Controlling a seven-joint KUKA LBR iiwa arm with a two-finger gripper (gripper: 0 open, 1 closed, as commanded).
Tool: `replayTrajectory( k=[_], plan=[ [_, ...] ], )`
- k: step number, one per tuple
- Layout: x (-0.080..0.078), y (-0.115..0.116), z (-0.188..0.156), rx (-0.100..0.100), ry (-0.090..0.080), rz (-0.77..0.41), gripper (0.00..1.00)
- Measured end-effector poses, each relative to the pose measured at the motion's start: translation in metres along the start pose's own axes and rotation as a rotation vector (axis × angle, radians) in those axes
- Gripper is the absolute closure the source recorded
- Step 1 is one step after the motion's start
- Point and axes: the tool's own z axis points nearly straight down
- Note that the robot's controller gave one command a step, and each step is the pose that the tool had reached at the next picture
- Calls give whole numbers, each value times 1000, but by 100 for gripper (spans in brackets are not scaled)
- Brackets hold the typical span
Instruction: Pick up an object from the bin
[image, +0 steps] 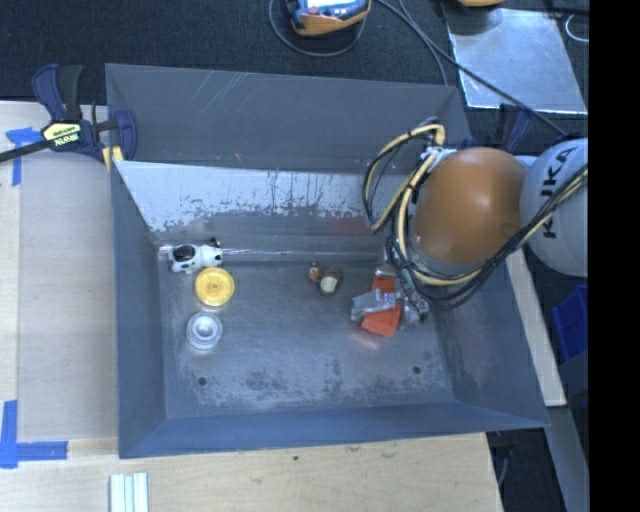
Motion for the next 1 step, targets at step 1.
replayTrajectory(
  k=[1],
  plan=[
    [-2,-6,-108,11,-2,-6,100]
  ],
)
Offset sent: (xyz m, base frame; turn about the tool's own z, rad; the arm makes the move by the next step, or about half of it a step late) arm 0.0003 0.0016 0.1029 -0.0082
